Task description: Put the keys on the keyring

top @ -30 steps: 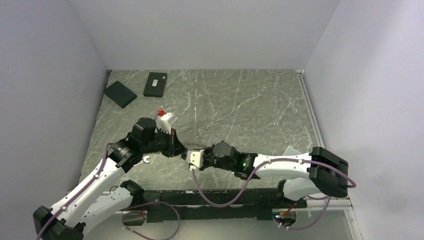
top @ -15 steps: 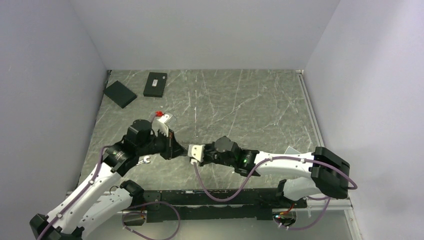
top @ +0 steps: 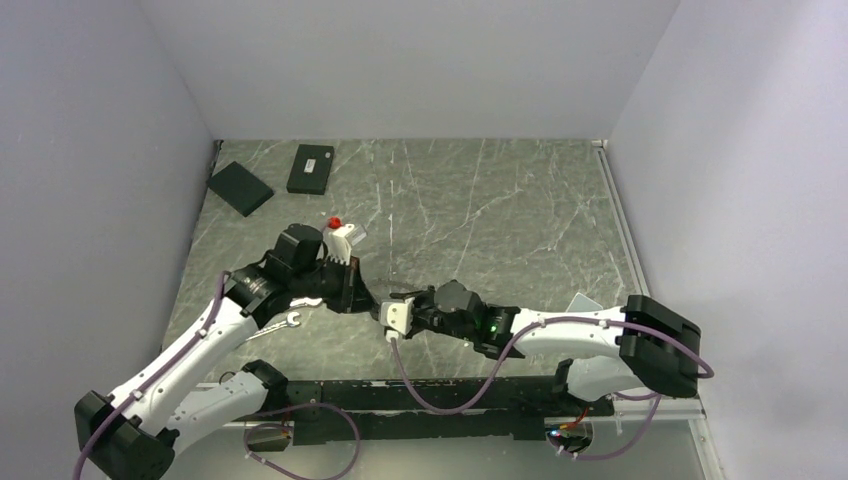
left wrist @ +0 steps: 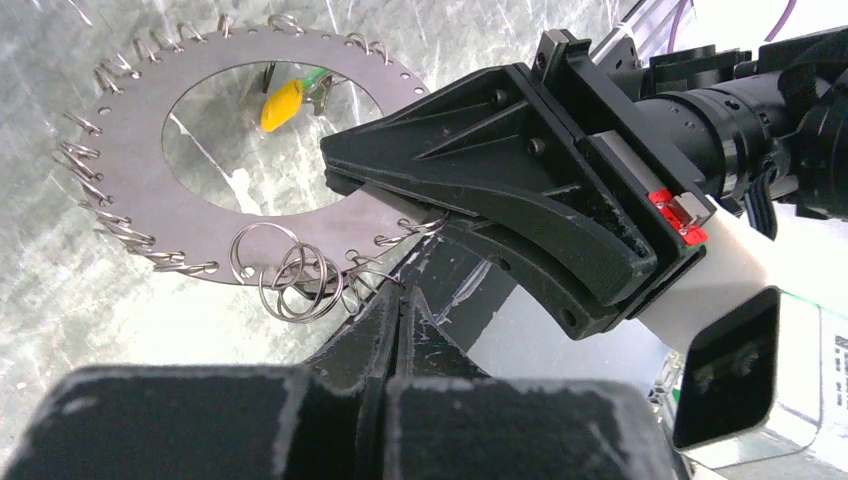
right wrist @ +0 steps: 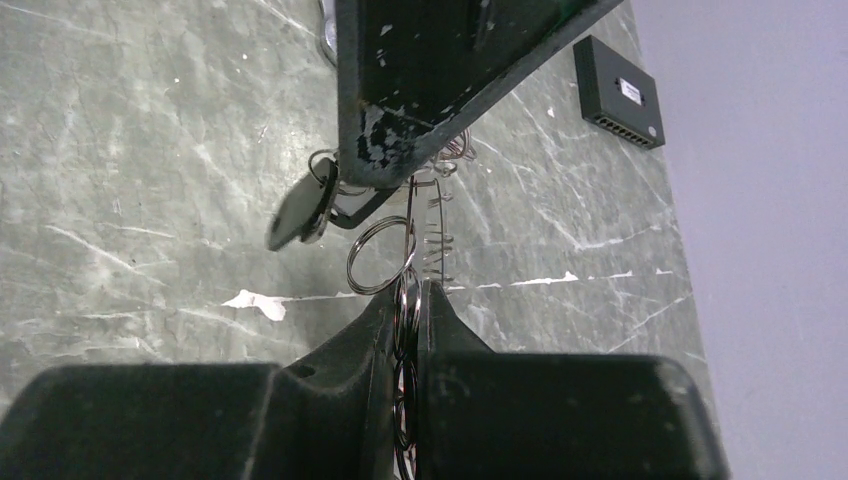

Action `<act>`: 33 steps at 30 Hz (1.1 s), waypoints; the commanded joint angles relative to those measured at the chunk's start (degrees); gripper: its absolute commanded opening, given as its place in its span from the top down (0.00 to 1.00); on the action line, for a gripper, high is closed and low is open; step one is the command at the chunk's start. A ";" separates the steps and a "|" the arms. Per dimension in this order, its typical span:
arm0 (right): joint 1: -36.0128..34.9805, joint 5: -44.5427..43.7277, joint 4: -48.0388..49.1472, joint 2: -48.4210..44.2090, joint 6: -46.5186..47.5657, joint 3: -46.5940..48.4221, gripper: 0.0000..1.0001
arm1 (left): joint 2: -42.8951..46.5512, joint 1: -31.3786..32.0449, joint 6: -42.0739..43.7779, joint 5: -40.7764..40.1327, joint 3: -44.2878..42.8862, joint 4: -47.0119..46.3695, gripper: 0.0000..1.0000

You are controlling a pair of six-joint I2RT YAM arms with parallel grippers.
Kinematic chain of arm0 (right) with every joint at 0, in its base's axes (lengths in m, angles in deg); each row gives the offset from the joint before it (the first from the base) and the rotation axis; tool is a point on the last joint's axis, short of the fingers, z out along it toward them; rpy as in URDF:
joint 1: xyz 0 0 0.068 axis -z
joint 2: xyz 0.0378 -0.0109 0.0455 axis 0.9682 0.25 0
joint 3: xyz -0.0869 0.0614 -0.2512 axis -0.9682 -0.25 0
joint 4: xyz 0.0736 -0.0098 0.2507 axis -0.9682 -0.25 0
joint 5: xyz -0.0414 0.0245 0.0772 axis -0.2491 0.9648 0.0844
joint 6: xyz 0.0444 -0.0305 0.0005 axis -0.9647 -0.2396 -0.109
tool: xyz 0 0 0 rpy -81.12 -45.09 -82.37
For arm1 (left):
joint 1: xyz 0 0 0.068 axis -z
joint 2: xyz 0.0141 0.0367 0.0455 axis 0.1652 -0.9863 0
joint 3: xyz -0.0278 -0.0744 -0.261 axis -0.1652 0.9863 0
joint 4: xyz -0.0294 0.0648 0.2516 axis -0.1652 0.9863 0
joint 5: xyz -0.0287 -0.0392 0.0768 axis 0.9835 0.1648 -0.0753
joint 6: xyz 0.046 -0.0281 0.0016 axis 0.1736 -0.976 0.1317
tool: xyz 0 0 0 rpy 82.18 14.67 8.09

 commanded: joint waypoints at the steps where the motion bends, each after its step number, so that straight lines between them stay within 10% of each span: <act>1: 1.53 -10.44 8.11 -2.01 2.04 -2.09 1.00 | -0.90 1.07 -4.78 4.79 -3.16 9.26 1.00; 33: 1.58 -5.35 -2.27 -15.11 -21.19 -9.83 0.28 | 0.95 0.42 -12.39 -2.60 1.15 -10.27 1.00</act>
